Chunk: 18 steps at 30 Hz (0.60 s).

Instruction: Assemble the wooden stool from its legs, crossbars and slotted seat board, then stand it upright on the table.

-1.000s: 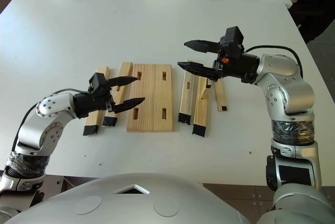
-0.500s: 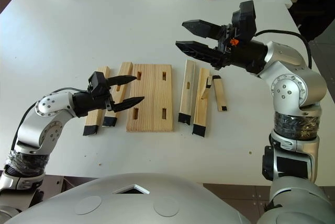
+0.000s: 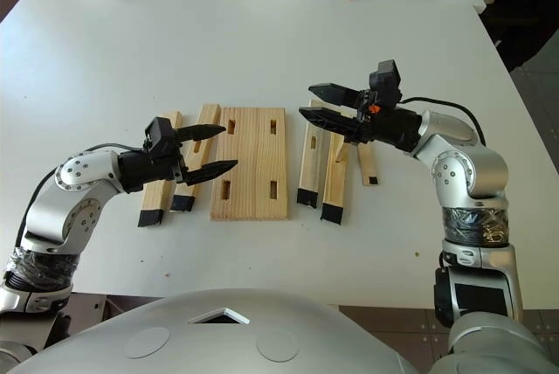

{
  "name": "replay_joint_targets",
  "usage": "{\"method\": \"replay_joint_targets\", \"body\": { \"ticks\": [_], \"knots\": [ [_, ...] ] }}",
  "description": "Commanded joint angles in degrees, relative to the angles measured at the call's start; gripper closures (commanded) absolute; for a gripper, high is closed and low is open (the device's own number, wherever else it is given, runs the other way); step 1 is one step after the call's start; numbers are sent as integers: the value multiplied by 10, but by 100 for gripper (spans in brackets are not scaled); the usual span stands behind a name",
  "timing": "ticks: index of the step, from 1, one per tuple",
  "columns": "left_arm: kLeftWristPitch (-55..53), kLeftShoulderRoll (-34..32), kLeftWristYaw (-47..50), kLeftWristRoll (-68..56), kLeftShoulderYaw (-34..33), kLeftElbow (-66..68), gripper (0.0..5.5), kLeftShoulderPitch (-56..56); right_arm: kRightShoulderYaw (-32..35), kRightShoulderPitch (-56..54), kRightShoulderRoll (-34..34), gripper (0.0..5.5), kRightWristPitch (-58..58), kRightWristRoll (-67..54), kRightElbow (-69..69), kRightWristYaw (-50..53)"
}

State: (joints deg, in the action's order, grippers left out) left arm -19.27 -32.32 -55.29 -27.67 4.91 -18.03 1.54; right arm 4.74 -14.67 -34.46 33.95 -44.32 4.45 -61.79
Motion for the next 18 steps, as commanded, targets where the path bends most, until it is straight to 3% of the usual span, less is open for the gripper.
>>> {"method": "replay_joint_targets", "body": {
  "ticks": [1, 3, 8, 11, 14, 18],
  "knots": [
    [-3, -3, 8, 2, -3, -7, 173, -8, 62, -25, -14, 239, 64, -80, 82, 52],
    [-2, -1, 16, 2, -7, -15, 173, -18, 99, -36, -25, 239, 100, -127, 126, 101],
    [2, 2, 38, 0, -24, -36, 173, -60, 223, 2, -126, 239, 207, -432, 232, 279],
    [2, 4, 50, -3, -35, -46, 173, -81, 266, 82, -220, 239, 267, -587, 283, 247],
    [4, 12, 65, 1, -43, -49, 173, -89, 201, 155, -263, 239, 344, -506, 302, 152],
    [1, 11, 61, 3, -32, -42, 173, -69, 121, 223, -260, 239, 317, -363, 321, 112]
  ]
}}
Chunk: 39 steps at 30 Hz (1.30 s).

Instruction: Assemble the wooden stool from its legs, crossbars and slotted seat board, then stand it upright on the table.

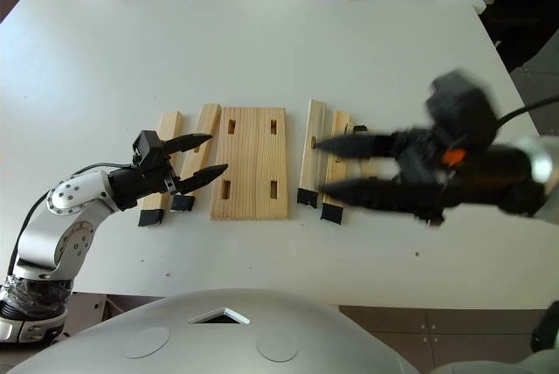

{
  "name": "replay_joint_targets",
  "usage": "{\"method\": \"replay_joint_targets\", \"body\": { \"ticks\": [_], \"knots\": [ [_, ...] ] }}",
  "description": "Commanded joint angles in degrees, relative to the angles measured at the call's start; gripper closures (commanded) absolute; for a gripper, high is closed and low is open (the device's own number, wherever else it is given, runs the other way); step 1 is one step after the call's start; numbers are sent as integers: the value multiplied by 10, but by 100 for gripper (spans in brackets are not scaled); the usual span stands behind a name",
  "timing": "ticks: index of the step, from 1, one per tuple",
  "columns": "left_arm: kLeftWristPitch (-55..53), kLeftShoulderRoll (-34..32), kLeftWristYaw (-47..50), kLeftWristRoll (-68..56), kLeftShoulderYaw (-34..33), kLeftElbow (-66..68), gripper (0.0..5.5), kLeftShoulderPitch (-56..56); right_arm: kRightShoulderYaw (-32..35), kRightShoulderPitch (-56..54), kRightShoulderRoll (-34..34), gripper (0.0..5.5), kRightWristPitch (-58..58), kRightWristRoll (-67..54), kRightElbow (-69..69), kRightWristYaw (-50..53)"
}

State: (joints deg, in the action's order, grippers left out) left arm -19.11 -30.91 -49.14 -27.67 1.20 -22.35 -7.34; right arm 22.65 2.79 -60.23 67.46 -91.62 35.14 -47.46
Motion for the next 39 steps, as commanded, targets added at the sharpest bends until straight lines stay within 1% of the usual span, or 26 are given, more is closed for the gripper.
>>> {"method": "replay_joint_targets", "body": {
  "ticks": [1, 6, 10, 15, 18, 27, 32, 35, 37, 39],
  "knots": [
    [-2, -5, -3, 2, 5, 2, 173, 22, -81, 61, -2, 239, -37, 153, 21, -44],
    [-4, -10, -11, 1, 7, 6, 173, 27, -184, 85, 15, 239, -110, 311, 16, -56],
    [-5, -11, -14, 2, 10, 6, 173, 24, -242, 94, 21, 239, -154, 403, -1, -60],
    [-4, -10, -11, 5, 13, 4, 173, 20, -287, 90, 24, 239, -197, 487, -31, -64],
    [-3, -8, -8, 6, 14, 4, 173, 19, -300, 91, 21, 239, -219, 527, -50, -68],
    [1, -8, -4, 5, 8, -1, 173, 6, -264, 120, -18, 239, -261, 574, -75, -109],
    [2, -7, -1, 5, 7, -4, 173, 0, -248, 128, -25, 239, -283, 600, -88, -119],
    [1, -8, -1, 4, 6, -5, 173, 0, -201, 128, -20, 239, -265, 568, -70, -120],
    [0, -9, 0, 3, 3, -7, 173, -2, -155, 122, -11, 239, -246, 541, -47, -107],
    [2, -9, 2, 3, -2, -10, 173, -9, -123, 115, 1, 239, -224, 519, -24, -85]
  ]
}}
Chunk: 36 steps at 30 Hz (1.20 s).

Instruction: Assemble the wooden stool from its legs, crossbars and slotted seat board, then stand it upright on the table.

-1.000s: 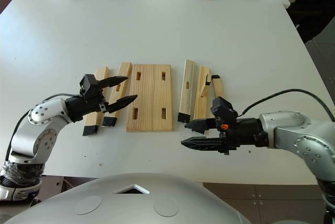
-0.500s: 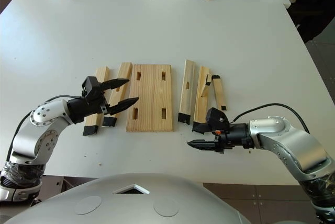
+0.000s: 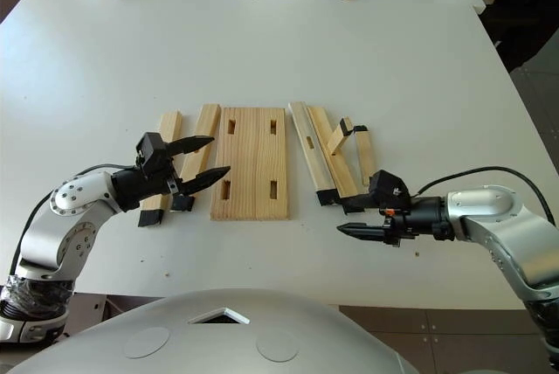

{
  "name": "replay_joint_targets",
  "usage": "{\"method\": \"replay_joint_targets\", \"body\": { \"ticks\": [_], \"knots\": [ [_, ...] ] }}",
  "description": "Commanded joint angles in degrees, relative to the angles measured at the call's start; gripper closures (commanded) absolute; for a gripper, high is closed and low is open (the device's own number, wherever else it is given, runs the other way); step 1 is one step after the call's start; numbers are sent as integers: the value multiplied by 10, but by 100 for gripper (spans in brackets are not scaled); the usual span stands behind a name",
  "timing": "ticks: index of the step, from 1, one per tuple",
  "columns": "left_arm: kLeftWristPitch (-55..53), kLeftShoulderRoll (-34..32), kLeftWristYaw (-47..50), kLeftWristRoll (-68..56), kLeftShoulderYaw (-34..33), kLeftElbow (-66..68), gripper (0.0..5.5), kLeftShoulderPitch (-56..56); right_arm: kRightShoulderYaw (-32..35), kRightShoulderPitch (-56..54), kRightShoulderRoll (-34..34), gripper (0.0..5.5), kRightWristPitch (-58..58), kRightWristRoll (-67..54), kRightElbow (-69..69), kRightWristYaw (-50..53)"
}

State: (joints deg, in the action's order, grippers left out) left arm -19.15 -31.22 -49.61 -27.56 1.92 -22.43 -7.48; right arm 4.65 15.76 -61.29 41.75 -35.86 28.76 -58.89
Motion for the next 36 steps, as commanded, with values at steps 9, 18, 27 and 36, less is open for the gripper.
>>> {"method": "replay_joint_targets", "body": {
  "ticks": [9, 18, 27, 36],
  "knots": [
    [6, 4, 22, 5, -8, -16, 173, -17, 7, -33, 63, 239, 120, 16, 130, 223],
    [8, 6, 29, 6, -8, -19, 173, -21, -30, -39, 106, 239, 152, 80, 138, 321],
    [10, 5, 30, 5, -6, -19, 173, -20, -83, -12, 108, 239, 103, 160, 114, 337],
    [11, 2, 29, 4, -8, -17, 173, -21, -80, -3, 130, 239, 70, 193, 85, 335]
  ]
}}
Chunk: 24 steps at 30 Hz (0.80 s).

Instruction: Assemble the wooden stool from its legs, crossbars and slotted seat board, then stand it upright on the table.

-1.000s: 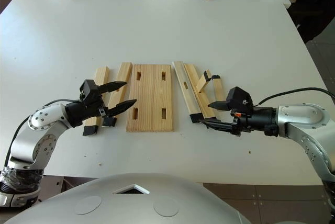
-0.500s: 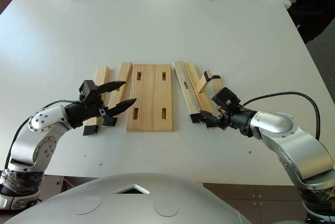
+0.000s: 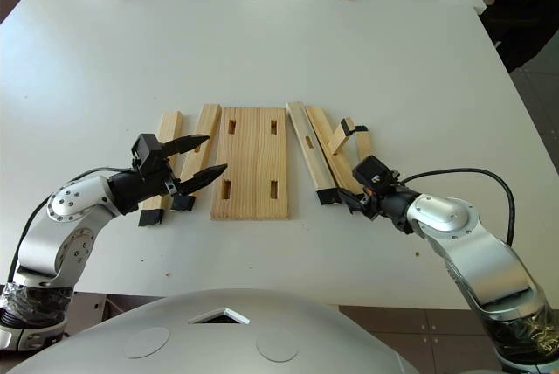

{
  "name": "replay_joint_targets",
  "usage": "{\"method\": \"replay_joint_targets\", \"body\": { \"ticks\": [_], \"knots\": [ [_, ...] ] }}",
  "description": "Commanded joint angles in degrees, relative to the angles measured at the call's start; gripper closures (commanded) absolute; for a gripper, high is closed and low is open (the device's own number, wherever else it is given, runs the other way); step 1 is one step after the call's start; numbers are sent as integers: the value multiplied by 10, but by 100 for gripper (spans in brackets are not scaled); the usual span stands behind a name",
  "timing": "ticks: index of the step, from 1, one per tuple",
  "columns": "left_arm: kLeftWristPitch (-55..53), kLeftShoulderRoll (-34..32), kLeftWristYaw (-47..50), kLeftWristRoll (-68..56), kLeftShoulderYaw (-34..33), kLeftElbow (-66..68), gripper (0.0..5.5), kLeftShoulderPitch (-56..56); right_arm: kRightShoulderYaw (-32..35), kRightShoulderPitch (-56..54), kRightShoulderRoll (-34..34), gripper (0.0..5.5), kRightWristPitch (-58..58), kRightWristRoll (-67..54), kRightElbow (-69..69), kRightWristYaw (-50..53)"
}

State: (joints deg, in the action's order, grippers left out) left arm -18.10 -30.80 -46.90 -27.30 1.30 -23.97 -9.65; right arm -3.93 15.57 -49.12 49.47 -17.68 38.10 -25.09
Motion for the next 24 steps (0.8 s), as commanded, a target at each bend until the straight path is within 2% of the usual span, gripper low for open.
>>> {"method": "replay_joint_targets", "body": {
  "ticks": [1, 10, 20, 24],
  "knots": [
    [0, -1, 3, 2, -2, -1, 173, 1, 5, -2, 8, 239, -9, 13, -12, -4],
    [2, 3, 8, 5, 3, 2, 173, 7, -33, -14, 23, 239, -27, 47, -56, -14],
    [2, 3, 8, 7, 6, 9, 173, 14, -43, -23, 58, 239, -38, 58, -123, -18],
    [2, 2, 9, 8, 6, 11, 173, 17, -47, -22, 66, 289, -47, 65, -135, -18]
  ]
}}
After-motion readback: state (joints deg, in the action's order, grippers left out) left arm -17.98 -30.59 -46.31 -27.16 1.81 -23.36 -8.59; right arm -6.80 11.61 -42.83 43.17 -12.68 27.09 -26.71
